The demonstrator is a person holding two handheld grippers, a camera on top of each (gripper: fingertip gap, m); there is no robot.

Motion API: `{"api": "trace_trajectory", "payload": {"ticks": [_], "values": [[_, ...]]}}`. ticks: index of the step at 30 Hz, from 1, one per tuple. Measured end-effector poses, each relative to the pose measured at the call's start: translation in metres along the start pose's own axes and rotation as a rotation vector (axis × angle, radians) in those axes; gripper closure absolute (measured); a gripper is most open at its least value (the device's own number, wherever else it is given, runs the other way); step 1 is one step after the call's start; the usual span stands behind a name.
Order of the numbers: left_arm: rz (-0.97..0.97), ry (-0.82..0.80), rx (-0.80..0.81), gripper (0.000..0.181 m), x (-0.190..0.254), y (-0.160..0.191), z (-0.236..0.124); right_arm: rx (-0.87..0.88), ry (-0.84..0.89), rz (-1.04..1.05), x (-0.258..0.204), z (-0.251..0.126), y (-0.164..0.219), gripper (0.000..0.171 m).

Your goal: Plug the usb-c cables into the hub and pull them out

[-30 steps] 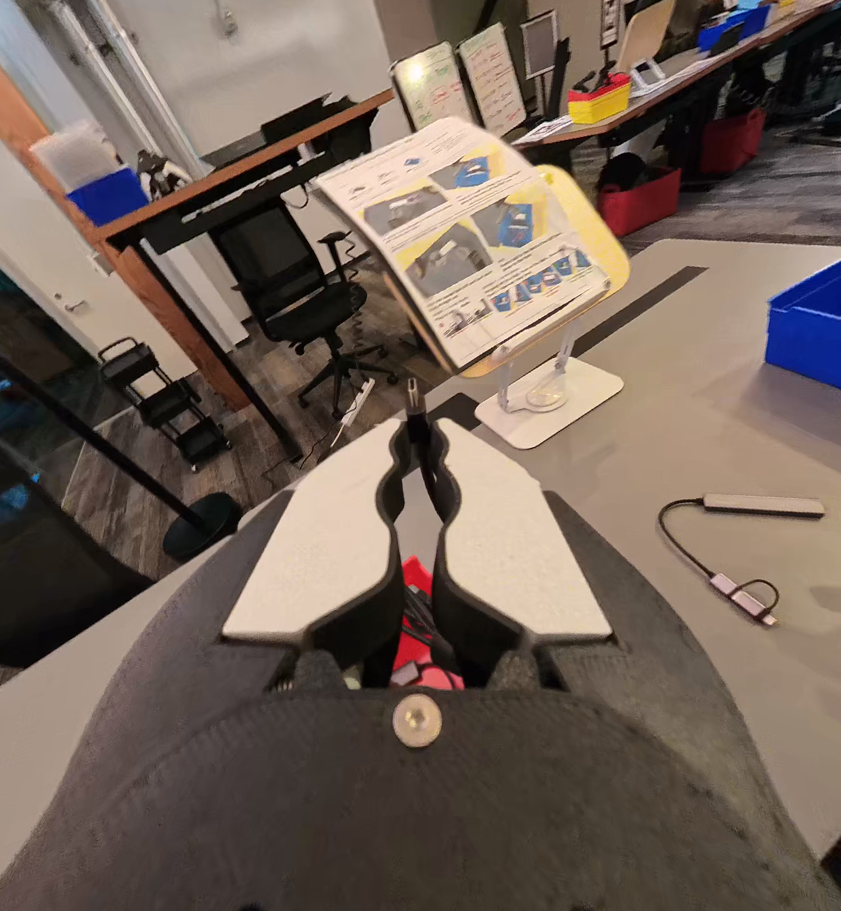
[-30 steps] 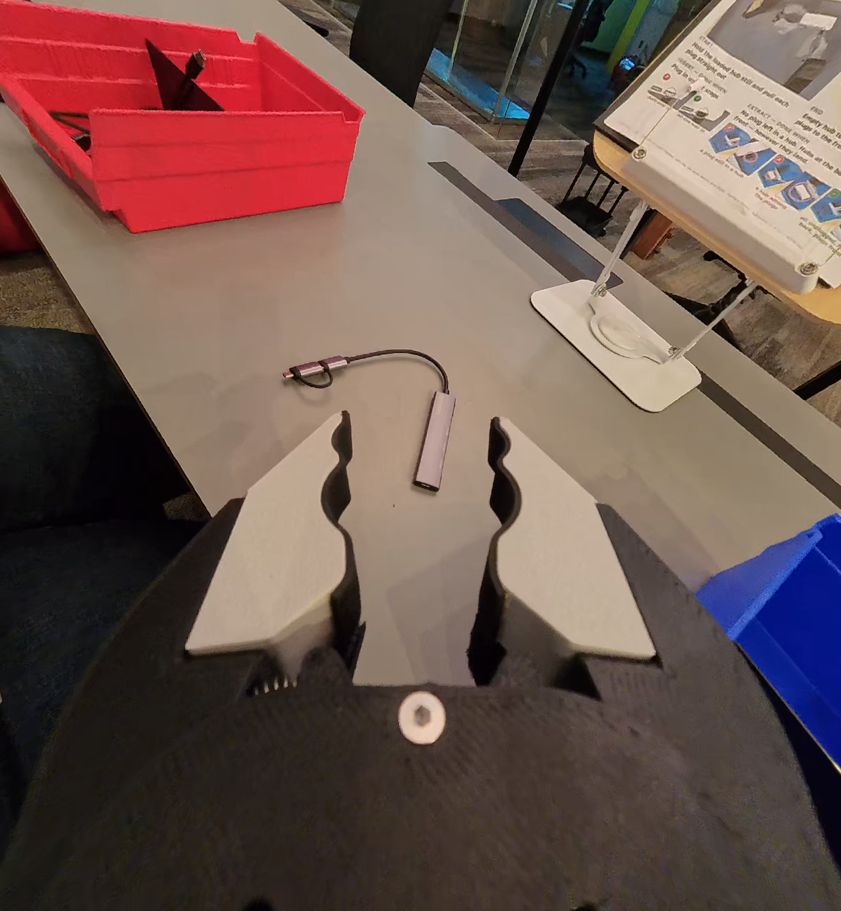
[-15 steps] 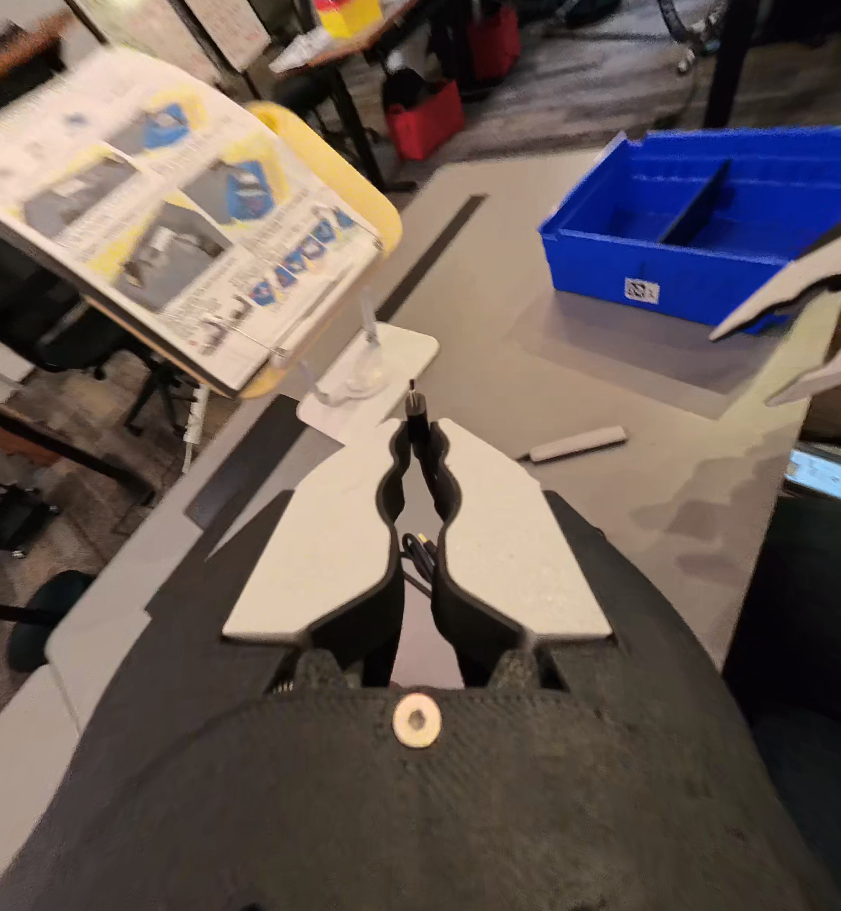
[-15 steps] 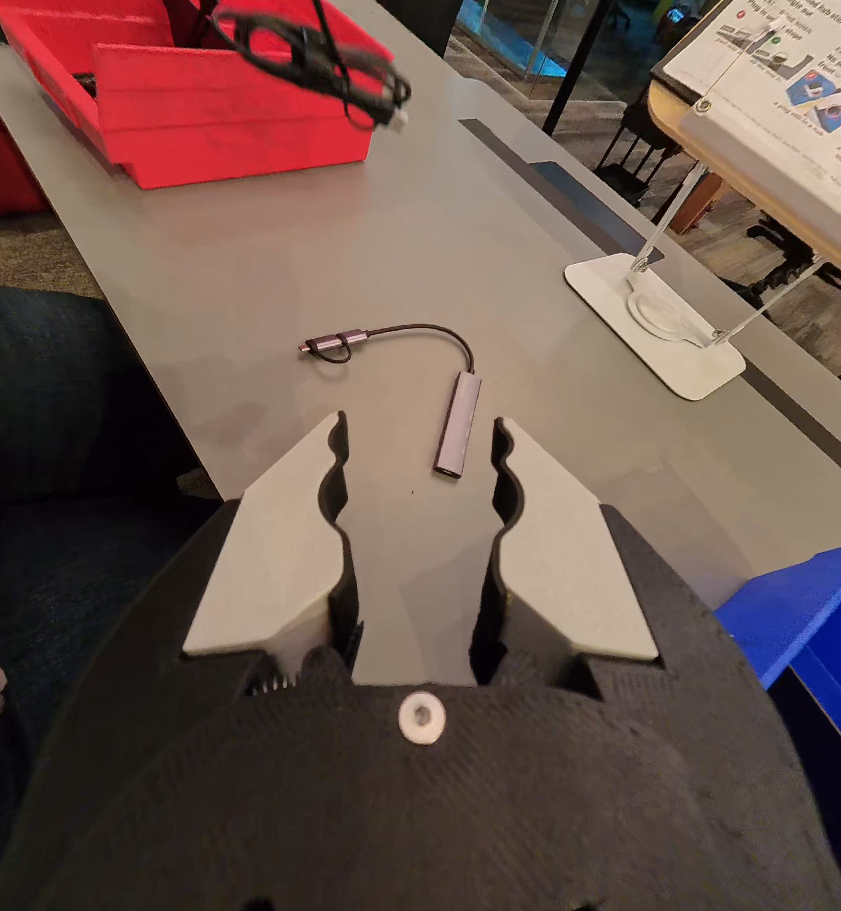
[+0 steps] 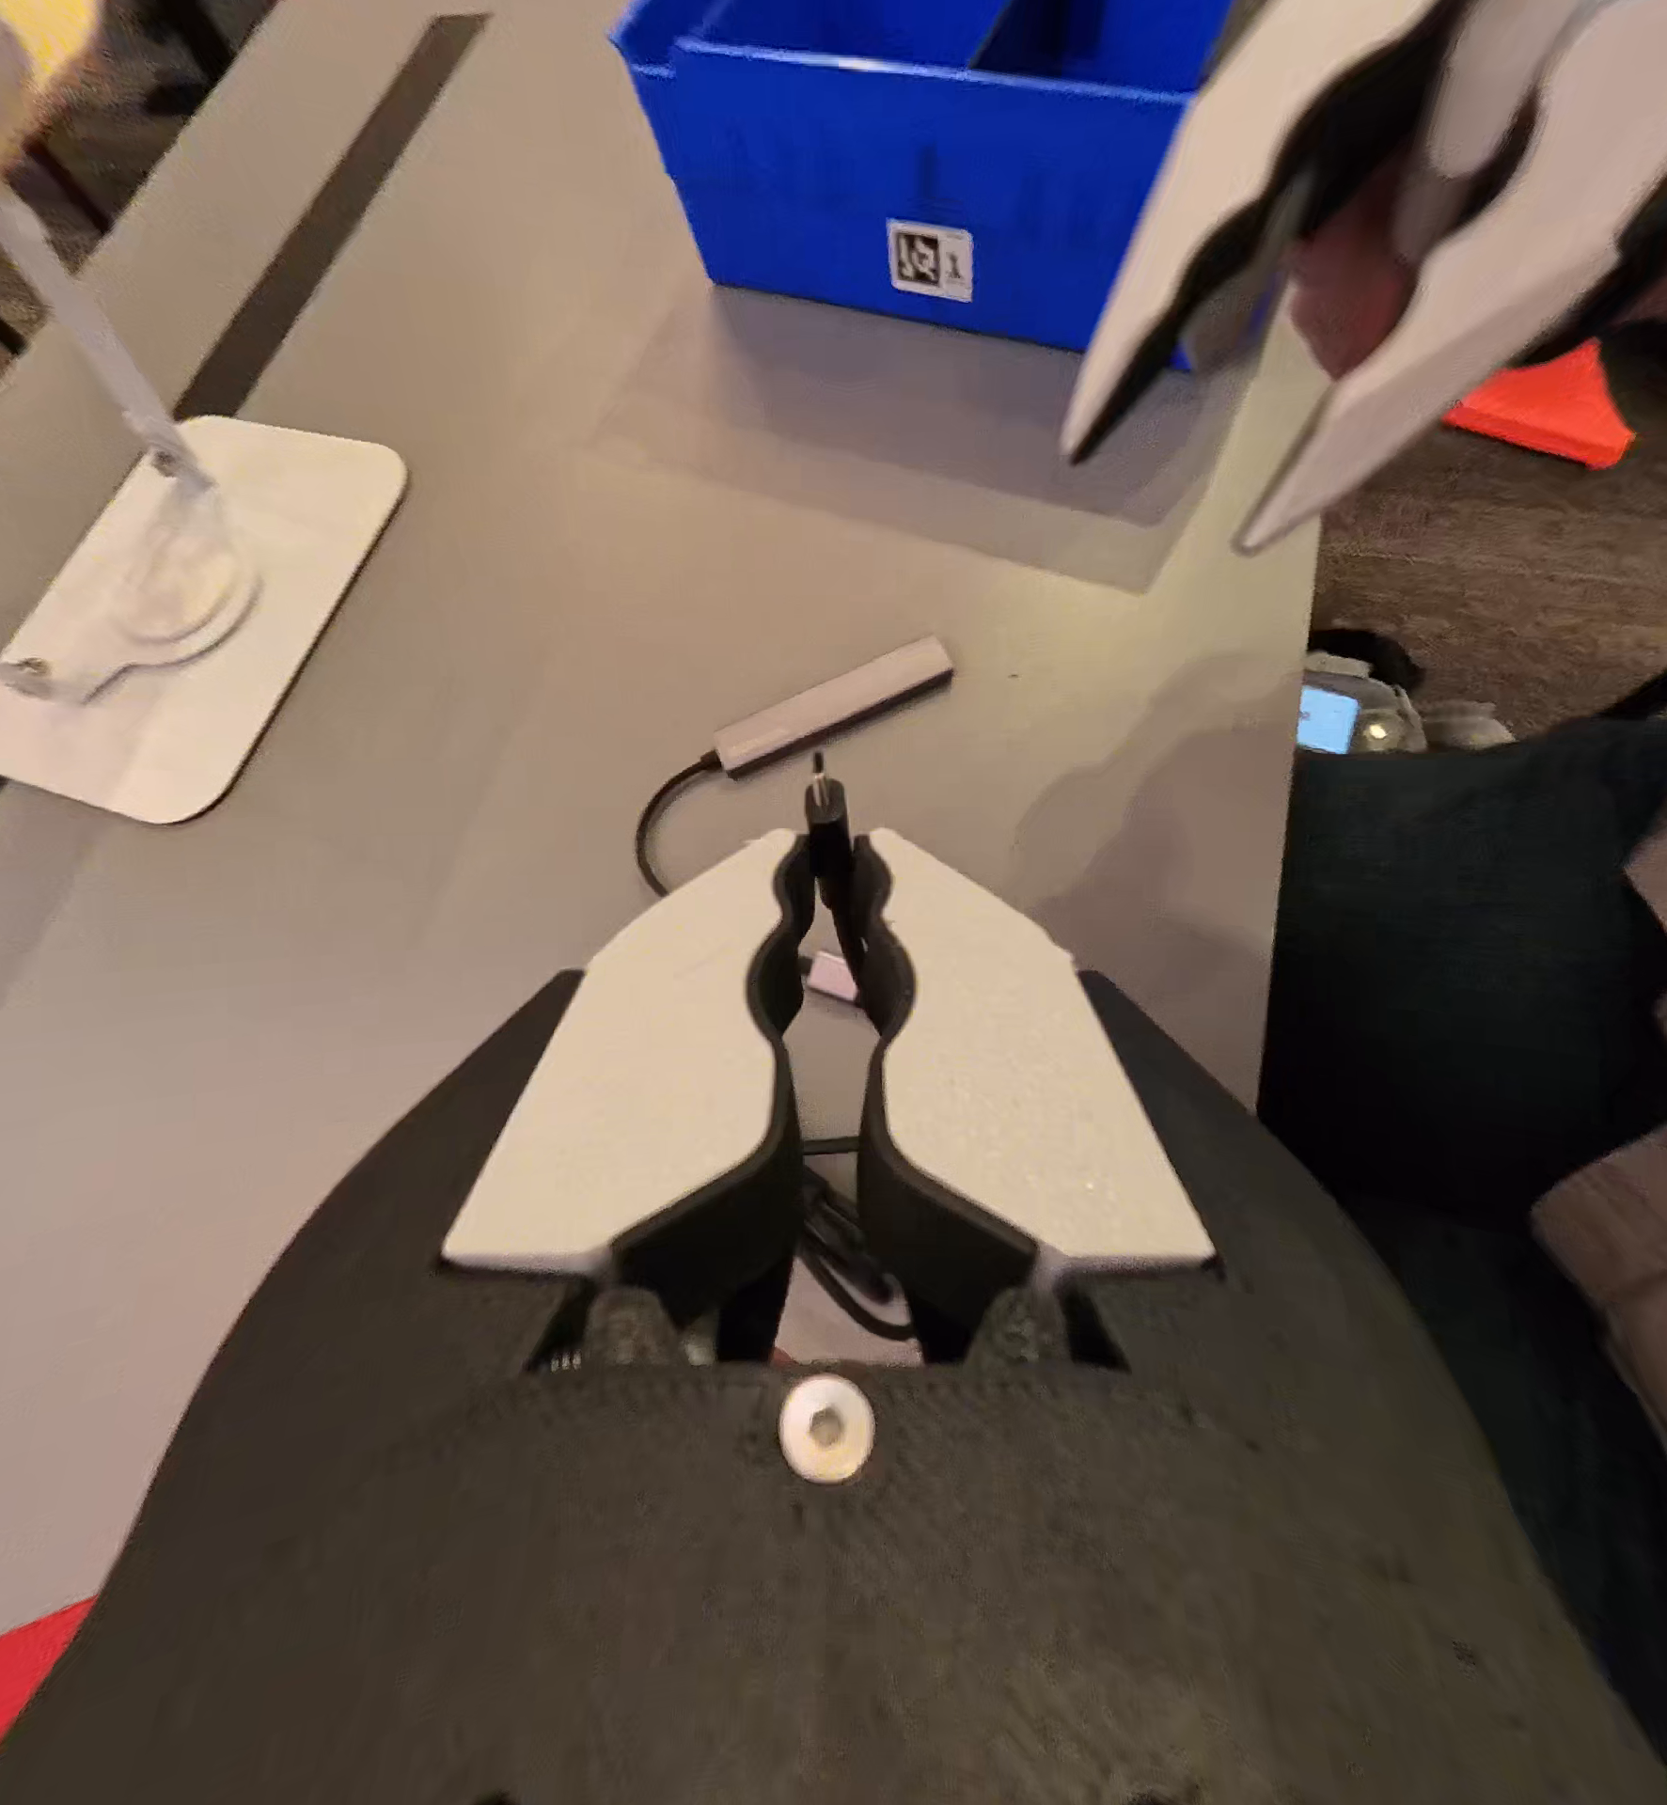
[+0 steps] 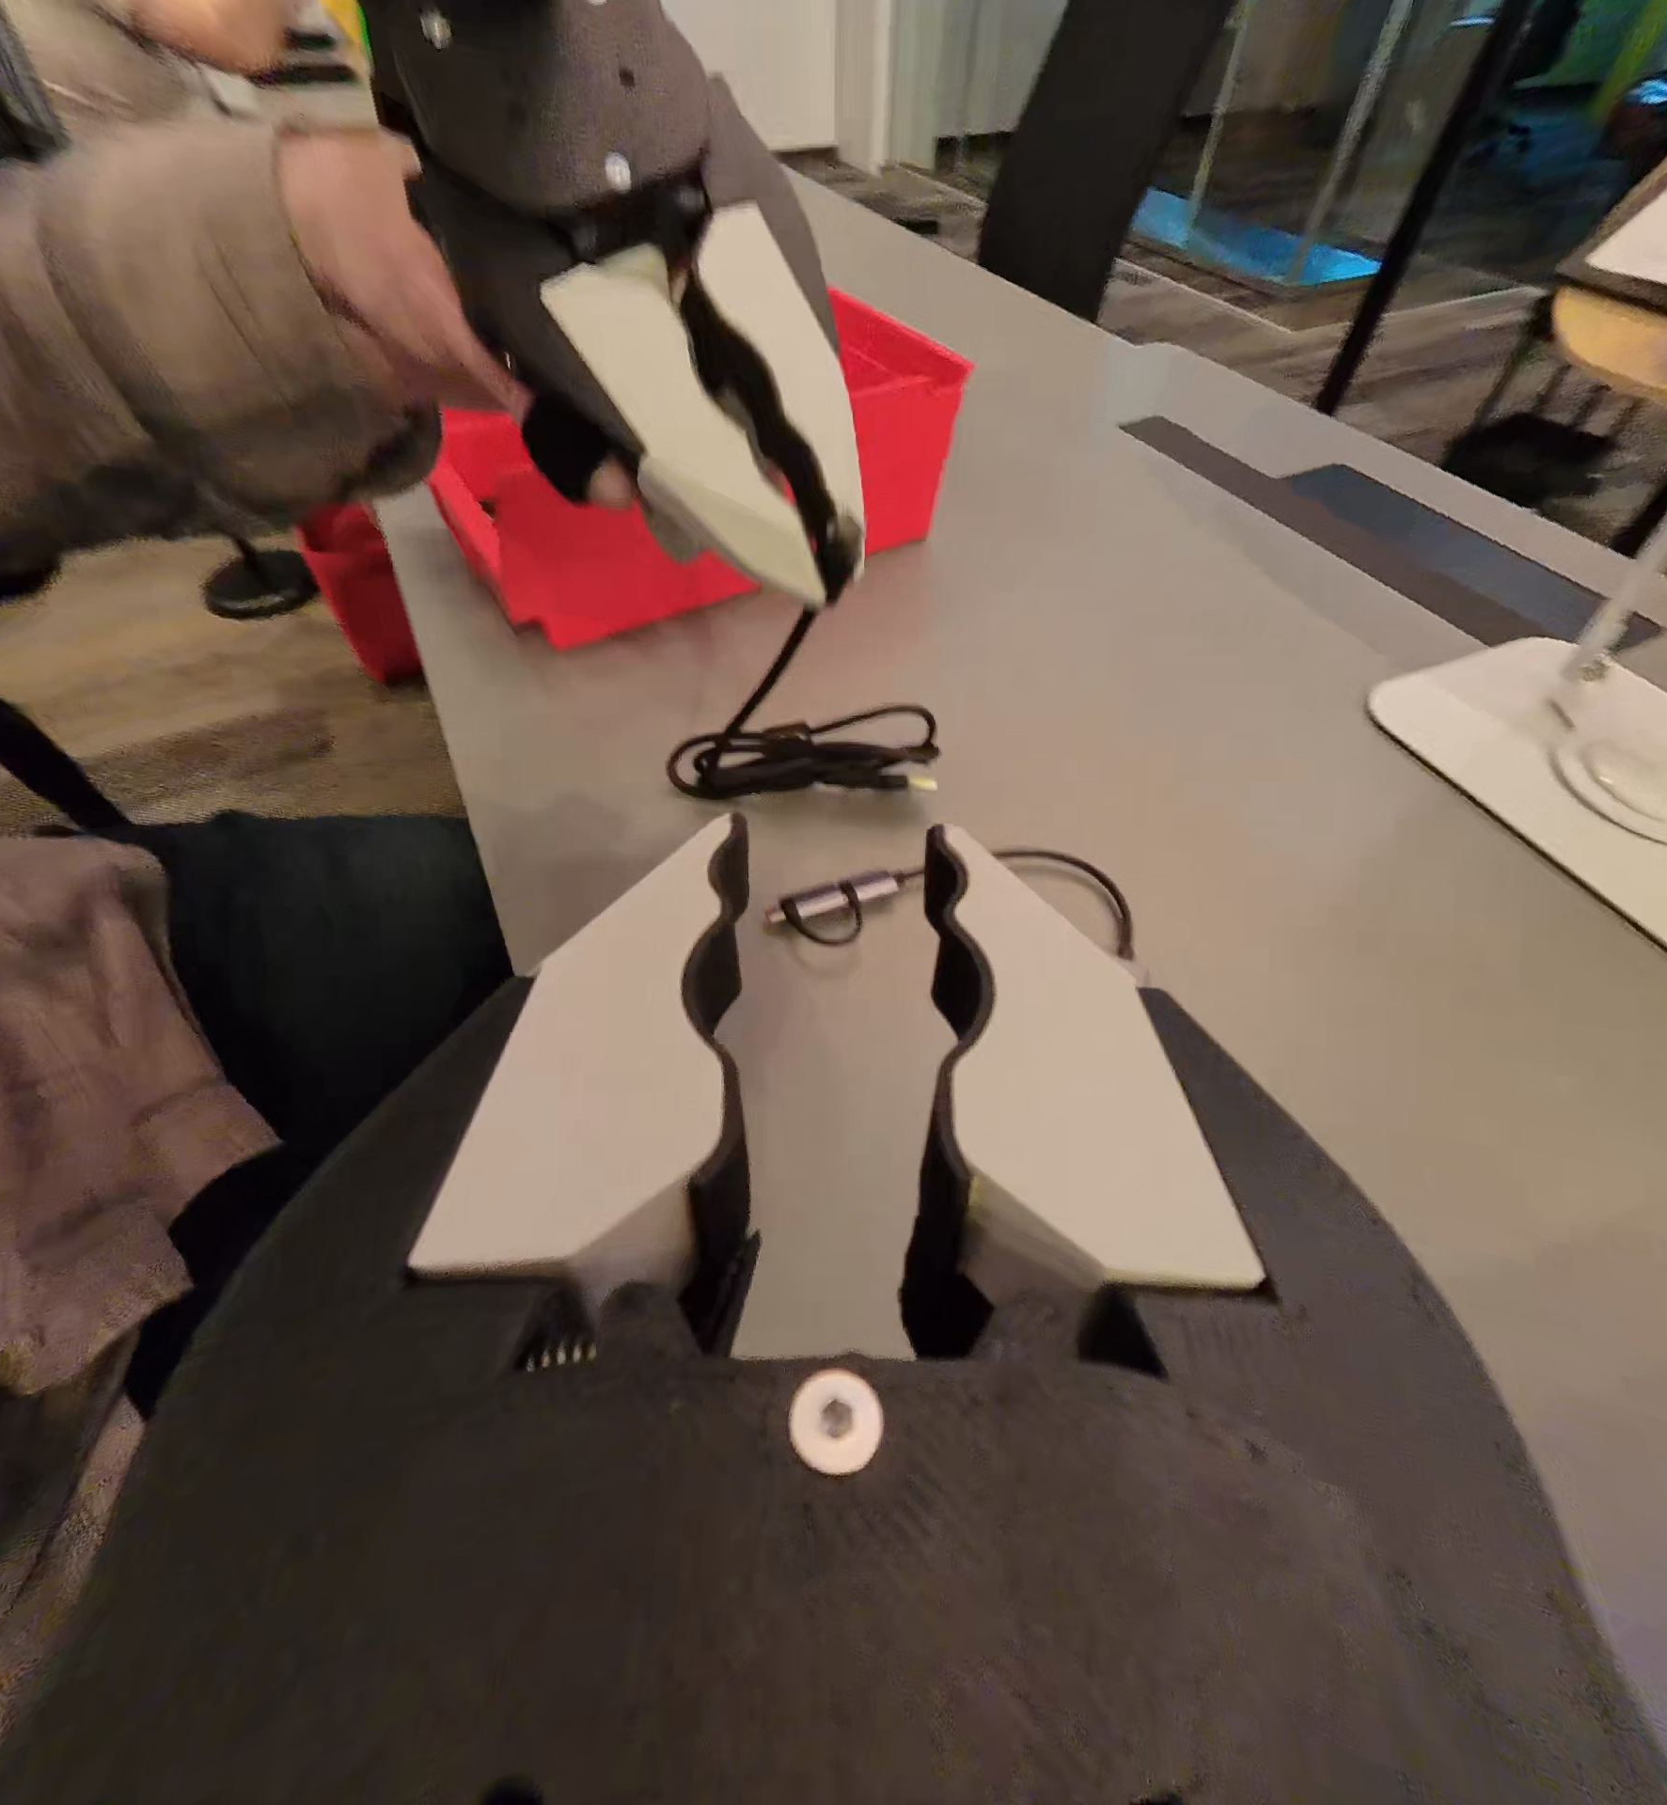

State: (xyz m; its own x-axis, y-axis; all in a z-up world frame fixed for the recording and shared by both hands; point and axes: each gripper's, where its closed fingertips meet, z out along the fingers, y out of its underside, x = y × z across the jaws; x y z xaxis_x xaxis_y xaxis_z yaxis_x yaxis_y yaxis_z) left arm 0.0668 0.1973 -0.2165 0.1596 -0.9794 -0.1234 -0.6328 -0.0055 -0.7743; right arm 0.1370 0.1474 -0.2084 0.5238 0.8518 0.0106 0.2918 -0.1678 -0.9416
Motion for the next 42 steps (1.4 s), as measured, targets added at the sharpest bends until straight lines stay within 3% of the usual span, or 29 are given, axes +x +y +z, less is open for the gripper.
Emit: {"api": "trace_trajectory", "payload": {"ticks": [6, 11, 15, 22, 26, 31, 34, 38, 42], "values": [[0.077, 0.188, -0.034, 0.175, 0.029, 0.009, 0.007, 0.019, -0.179, -0.081, -0.014, 0.038, -0.014, 0.148], [0.130, 0.337, -0.048, 0.174, 0.048, 0.016, 0.009, -0.081, -0.223, -0.203, -0.026, 0.063, 0.002, 0.155], [0.167, 0.372, -0.077, 0.174, 0.054, 0.021, 0.011, -0.078, -0.301, -0.180, -0.037, 0.068, 0.006, 0.166], [0.175, 0.406, -0.084, 0.174, 0.057, 0.022, 0.010, -0.044, -0.387, -0.064, -0.040, 0.066, 0.006, 0.167], [0.176, 0.286, -0.055, 0.173, 0.043, 0.014, 0.012, 0.023, -0.364, 0.097, -0.026, 0.064, -0.003, 0.168], [0.209, -0.034, 0.054, 0.148, 0.020, -0.004, 0.009, 0.176, -0.396, 0.385, -0.009, 0.058, -0.021, 0.168], [0.274, -0.239, 0.109, 0.145, 0.013, -0.010, 0.009, 0.288, -0.457, 0.586, -0.003, 0.055, -0.030, 0.168], [0.372, -0.435, 0.164, 0.148, 0.010, -0.016, 0.009, 0.386, -0.497, 0.747, 0.004, 0.054, -0.033, 0.168], [0.395, -0.569, 0.182, 0.166, 0.007, -0.017, 0.015, 0.402, -0.486, 0.781, 0.009, 0.054, -0.031, 0.169]]}}
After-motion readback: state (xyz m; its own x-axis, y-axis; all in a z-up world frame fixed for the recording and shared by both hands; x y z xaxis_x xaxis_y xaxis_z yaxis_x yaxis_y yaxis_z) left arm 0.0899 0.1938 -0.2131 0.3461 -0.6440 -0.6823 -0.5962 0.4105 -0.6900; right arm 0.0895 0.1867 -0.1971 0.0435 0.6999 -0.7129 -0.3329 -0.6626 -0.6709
